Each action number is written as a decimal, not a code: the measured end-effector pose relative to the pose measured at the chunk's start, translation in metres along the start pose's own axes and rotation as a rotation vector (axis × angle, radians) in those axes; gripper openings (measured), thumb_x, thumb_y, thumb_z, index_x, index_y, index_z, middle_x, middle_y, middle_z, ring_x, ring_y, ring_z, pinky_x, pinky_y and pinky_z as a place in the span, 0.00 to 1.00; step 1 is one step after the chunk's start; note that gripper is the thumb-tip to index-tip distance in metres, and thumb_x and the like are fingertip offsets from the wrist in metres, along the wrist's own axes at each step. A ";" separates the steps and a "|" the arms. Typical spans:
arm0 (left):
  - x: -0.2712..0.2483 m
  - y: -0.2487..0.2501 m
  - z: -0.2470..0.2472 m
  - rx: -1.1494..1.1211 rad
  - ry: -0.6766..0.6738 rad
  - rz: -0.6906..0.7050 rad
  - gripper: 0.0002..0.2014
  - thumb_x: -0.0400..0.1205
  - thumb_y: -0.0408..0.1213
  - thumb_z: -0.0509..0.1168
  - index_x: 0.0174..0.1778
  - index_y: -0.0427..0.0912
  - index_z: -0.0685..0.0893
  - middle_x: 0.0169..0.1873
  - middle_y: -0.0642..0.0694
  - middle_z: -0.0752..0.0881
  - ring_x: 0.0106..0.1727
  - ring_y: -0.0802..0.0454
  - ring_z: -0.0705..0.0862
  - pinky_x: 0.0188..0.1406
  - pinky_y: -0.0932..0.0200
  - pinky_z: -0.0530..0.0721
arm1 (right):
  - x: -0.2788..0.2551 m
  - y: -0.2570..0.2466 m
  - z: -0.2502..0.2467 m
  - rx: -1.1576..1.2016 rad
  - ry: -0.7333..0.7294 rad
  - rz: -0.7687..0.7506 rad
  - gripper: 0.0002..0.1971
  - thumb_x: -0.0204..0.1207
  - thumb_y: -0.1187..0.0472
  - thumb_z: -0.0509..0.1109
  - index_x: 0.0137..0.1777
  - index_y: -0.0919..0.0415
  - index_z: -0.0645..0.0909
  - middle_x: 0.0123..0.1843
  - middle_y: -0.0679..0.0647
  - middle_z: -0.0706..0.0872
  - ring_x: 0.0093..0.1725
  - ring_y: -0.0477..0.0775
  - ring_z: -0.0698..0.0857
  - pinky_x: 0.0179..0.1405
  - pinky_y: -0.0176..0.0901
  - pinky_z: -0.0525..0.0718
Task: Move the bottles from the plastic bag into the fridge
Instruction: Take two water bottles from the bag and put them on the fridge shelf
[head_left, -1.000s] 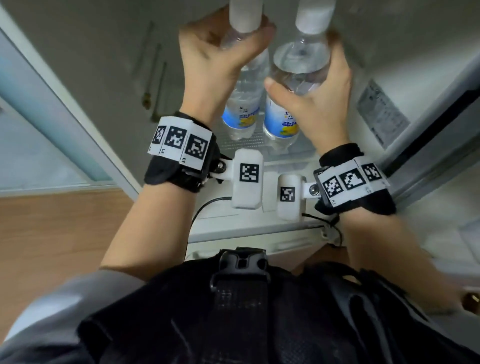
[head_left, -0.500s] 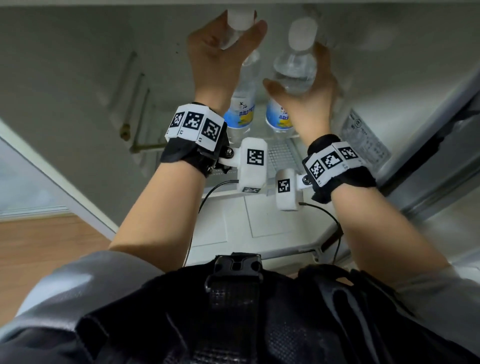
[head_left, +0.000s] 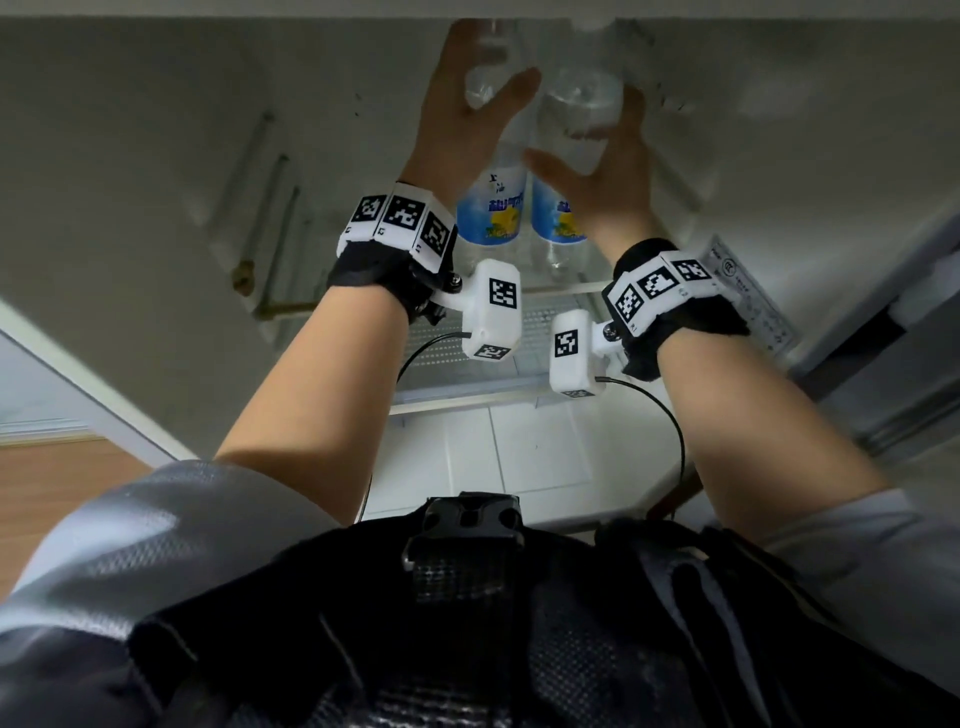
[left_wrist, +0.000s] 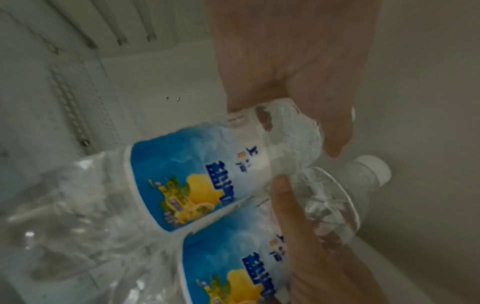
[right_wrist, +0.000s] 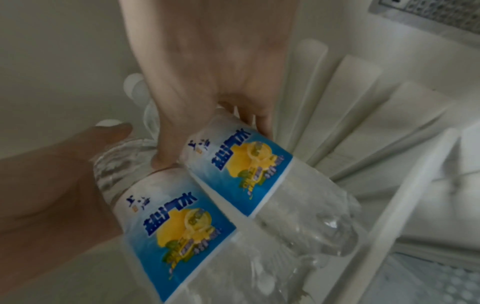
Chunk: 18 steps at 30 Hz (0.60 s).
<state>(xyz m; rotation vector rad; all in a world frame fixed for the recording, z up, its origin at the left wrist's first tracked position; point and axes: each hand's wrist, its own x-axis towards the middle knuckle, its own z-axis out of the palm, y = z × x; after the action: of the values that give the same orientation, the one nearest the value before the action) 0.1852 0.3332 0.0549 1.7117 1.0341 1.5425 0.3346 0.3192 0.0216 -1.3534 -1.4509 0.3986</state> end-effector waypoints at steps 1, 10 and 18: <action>-0.001 -0.003 -0.002 -0.009 -0.038 -0.007 0.23 0.77 0.35 0.72 0.66 0.40 0.71 0.57 0.47 0.79 0.57 0.60 0.80 0.57 0.75 0.80 | 0.000 0.003 0.001 0.015 -0.010 0.018 0.44 0.66 0.52 0.80 0.75 0.65 0.59 0.64 0.58 0.81 0.60 0.49 0.81 0.53 0.32 0.80; -0.029 -0.047 -0.009 0.284 -0.168 -0.323 0.43 0.57 0.32 0.85 0.68 0.39 0.73 0.63 0.46 0.83 0.60 0.53 0.83 0.63 0.52 0.85 | -0.012 0.034 0.002 -0.008 -0.084 0.213 0.37 0.55 0.64 0.85 0.62 0.63 0.70 0.62 0.57 0.83 0.56 0.51 0.83 0.54 0.43 0.83; -0.027 -0.052 0.002 0.270 -0.086 -0.337 0.37 0.53 0.35 0.85 0.58 0.41 0.79 0.56 0.45 0.87 0.56 0.48 0.87 0.57 0.45 0.89 | -0.013 0.034 0.003 0.006 -0.060 0.213 0.38 0.57 0.65 0.85 0.65 0.66 0.70 0.63 0.57 0.84 0.54 0.45 0.80 0.50 0.36 0.78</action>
<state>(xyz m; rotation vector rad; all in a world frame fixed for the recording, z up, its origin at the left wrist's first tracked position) 0.1794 0.3364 -0.0031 1.6545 1.4529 1.1481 0.3473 0.3195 -0.0127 -1.5080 -1.3563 0.5850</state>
